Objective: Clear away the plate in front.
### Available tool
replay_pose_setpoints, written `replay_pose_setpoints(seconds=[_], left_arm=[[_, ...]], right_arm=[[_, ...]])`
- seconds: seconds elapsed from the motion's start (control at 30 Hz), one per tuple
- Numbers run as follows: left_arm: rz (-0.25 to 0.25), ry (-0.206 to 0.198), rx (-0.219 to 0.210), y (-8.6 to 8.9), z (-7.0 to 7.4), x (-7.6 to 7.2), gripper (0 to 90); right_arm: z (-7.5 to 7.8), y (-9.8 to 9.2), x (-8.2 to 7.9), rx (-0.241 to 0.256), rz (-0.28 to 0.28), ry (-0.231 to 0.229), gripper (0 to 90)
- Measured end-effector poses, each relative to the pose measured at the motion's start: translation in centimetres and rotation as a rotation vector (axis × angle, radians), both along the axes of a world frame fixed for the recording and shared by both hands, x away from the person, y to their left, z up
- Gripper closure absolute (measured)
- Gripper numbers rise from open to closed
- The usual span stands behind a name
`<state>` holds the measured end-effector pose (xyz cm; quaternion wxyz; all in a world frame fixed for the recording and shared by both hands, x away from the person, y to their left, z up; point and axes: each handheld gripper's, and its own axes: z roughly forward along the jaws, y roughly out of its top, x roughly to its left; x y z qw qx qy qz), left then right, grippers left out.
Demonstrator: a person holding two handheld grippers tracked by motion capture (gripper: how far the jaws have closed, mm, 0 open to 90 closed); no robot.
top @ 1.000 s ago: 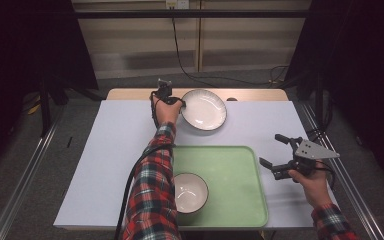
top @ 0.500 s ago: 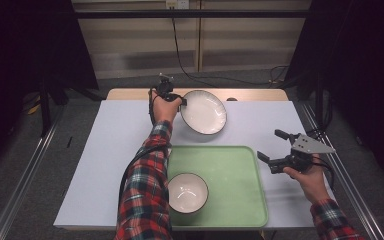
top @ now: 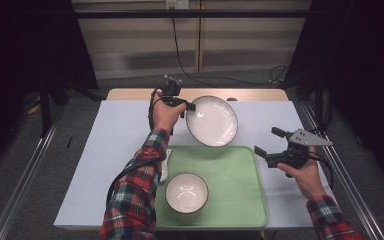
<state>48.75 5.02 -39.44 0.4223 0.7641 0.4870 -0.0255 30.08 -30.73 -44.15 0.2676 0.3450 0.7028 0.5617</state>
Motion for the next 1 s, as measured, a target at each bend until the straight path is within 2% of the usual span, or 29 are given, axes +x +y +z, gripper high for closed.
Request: replay_pose_setpoints(seconds=[0.13, 0.17, 0.27, 0.4, 0.47, 0.5, 0.7, 0.77, 0.83, 0.93, 1.0], left_arm=[[-0.042, -0.012, 0.003, -0.3, 0.4, -1.2, 83.6], [-0.047, -0.019, -0.003, -0.6, 0.5, -1.6, 83.7], [-0.088, -0.027, 0.0, -0.9, 0.8, -2.5, 83.7], [-0.127, -0.055, 0.006, -1.5, 1.5, -3.7, 83.6], [-0.145, -0.057, 0.005, -1.6, 1.7, -4.1, 83.6], [-0.148, -0.064, -0.005, -1.8, 1.7, -4.4, 83.7], [-0.205, -0.074, -0.021, -2.7, 2.1, -5.6, 83.6], [-0.215, -0.081, -0.023, -3.1, 2.2, -5.9, 83.6], [-0.236, -0.081, -0.029, -3.4, 2.4, -6.2, 83.5], [-0.253, -0.075, -0.047, -3.8, 2.4, -6.6, 83.6], [-0.271, -0.076, -0.046, -3.9, 2.6, -6.7, 83.6]], right_arm=[[-0.1, 0.2, 0.4, 0.009, -0.016, 0.029, 0.1], [-0.2, 0.2, 0.6, 0.017, -0.02, 0.029, 0.1], [-0.2, 0.3, 0.9, 0.056, -0.03, 0.071, 2.2], [-0.5, 0.5, 1.3, 0.074, -0.048, 0.088, 2.4], [-0.5, 0.6, 1.4, 0.071, -0.036, 0.096, 3.7], [-0.6, 0.7, 1.5, 0.08, -0.046, 0.092, 4.7], [-0.7, 0.8, 1.7, 0.089, -0.007, 0.083, 13.3], [-0.8, 0.9, 1.7, 0.09, 0.005, 0.102, 13.6], [-0.9, 1.0, 1.7, 0.079, 0.014, 0.106, 18.3], [-1.0, 1.2, 1.8, 0.099, 0.024, 0.118, 21.4], [-1.1, 1.2, 1.8, 0.083, 0.035, 0.123, 24.6]])
